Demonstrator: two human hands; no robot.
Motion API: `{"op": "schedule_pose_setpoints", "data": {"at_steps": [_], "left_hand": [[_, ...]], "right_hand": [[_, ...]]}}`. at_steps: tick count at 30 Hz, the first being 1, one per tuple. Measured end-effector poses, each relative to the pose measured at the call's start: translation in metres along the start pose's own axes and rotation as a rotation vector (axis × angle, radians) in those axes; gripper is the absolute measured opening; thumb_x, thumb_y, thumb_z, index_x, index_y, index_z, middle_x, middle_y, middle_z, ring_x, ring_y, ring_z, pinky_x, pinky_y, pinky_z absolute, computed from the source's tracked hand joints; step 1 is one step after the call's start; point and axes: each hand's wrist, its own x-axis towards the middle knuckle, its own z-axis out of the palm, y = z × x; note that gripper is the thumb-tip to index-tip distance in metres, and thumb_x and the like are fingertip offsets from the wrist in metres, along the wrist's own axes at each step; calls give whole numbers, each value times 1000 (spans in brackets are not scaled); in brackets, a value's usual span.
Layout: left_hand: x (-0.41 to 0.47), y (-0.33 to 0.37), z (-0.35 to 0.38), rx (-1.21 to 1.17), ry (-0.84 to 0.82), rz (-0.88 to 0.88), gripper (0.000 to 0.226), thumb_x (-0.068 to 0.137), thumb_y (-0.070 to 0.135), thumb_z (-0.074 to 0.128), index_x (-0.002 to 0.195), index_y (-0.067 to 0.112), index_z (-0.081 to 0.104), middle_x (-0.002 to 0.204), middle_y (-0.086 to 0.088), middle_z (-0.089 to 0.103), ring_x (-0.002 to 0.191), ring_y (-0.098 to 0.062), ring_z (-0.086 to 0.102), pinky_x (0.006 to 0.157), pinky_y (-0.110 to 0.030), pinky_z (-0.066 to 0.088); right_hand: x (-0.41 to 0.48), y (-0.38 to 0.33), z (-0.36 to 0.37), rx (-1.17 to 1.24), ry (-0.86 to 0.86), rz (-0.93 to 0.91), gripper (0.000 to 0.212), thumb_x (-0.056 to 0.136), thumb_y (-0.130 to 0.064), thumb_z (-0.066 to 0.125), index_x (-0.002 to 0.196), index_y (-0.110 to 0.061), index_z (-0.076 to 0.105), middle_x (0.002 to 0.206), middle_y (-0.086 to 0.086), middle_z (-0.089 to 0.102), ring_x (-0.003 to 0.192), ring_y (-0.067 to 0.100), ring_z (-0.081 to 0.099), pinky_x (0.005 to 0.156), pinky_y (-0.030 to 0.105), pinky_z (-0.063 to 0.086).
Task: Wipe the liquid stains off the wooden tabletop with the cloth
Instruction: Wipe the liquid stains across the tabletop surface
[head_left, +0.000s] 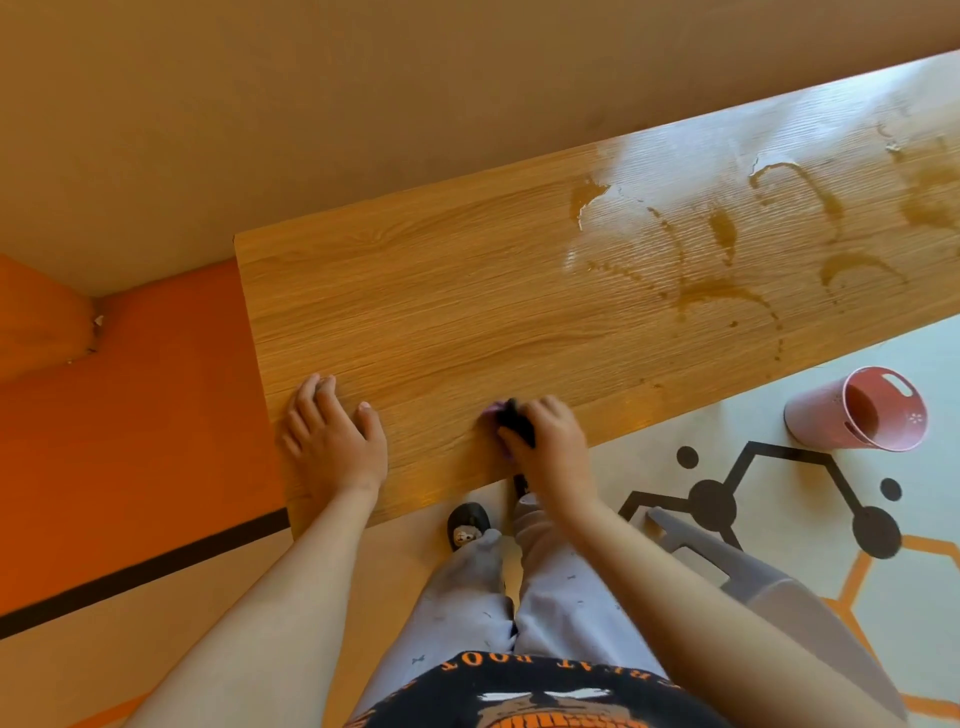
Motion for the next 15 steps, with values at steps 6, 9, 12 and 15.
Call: {"op": "schedule_pose_setpoints", "data": {"at_steps": [6, 9, 12, 15], "left_hand": [[0, 0, -1, 2, 4, 10, 49, 90, 35, 44, 132, 11, 45, 144, -8, 41, 132, -32, 35, 107, -50, 25], [0, 0, -1, 0, 9, 11, 50, 89, 36, 42, 132, 11, 45, 144, -8, 41, 131, -32, 35, 107, -49, 25], [0, 0, -1, -4, 7, 14, 48, 90, 35, 45, 132, 11, 45, 144, -8, 41, 131, -32, 35, 107, -49, 25], [0, 0, -1, -4, 4, 10, 47, 91, 32, 49, 132, 10, 45, 144, -9, 41, 131, -33, 35, 107, -51, 26]], "right_hand": [[-11, 0, 1, -26, -122, -118, 18, 82, -19, 69, 91, -4, 65, 88, 6, 58, 84, 21, 51, 70, 30, 43], [6, 32, -38, -24, -17, 19, 16, 79, -14, 72, 91, -5, 67, 87, 3, 57, 81, 20, 53, 68, 26, 39], [15, 64, -73, -59, 100, 154, 14, 82, -14, 69, 92, -4, 66, 85, 3, 53, 80, 24, 53, 68, 26, 36], [12, 72, -81, -71, 176, 250, 12, 84, -16, 66, 90, -5, 63, 86, 3, 52, 82, 25, 53, 69, 26, 35]]}}
